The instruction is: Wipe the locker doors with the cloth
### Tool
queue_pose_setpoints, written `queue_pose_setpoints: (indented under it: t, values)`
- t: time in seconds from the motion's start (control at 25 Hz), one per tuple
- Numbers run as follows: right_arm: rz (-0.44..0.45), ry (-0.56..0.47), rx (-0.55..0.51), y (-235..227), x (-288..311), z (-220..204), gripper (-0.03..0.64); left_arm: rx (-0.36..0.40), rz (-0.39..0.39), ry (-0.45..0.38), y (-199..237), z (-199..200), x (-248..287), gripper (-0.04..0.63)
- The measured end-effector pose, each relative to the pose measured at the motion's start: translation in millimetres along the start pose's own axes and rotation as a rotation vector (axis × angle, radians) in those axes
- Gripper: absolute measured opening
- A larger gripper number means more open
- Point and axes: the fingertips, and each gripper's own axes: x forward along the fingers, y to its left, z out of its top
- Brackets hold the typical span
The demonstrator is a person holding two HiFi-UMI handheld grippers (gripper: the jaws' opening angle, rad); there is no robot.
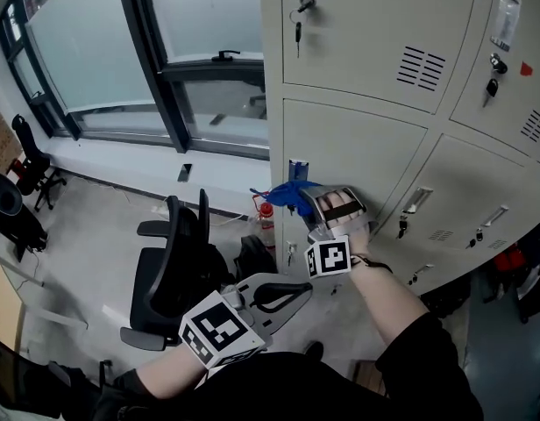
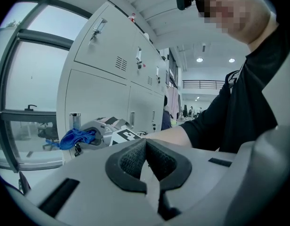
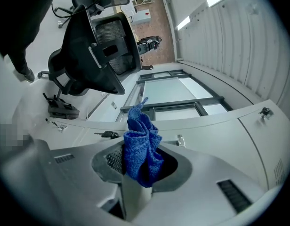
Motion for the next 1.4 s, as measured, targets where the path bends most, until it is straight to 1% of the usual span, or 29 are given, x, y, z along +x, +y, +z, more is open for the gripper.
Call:
queue_pose_setpoints:
  t: [0.2, 0.36, 0.6, 0.72, 0.84, 0.96, 1.2, 1.32, 1.4]
  values:
    - [0.0, 0.042, -0.01, 6, -25, -38, 0.102, 0.027, -0.047, -0.002, -8, 8, 18, 0.008]
    - [0.001, 0.087, -0.013, 11, -52, -71, 0.101, 0.021, -0.089, -0.001, -18, 13, 34, 0.008]
    - [-0.001, 0.172, -0.005, 15, -90, -123, 0.102, 0.039, -0.146, 0.007, -31, 19, 57, 0.008]
    - [-0.004, 0.203, -0.003, 17, -103, -138, 0.101, 0.046, -0.166, 0.013, -37, 19, 65, 0.008]
    - [-0.013, 0.224, 0.029, 16, -110, -146, 0.103, 0.05, -0.171, 0.012, -39, 20, 67, 0.008]
    - [-0.018, 0.194, 0.054, 18, -106, -132, 0.102, 0.046, -0.162, 0.013, -38, 19, 64, 0.008]
    - [0.016, 0.069, 0.044, 34, -60, -58, 0.101, 0.029, -0.104, 0.018, -25, 11, 40, 0.008]
    - [0.016, 0.04, 0.072, 34, -35, -34, 0.102, 0.024, -0.072, 0.018, -15, 8, 28, 0.008]
    - [0.017, 0.033, 0.085, 35, -23, -26, 0.101, 0.019, -0.056, 0.025, -10, 4, 20, 0.008]
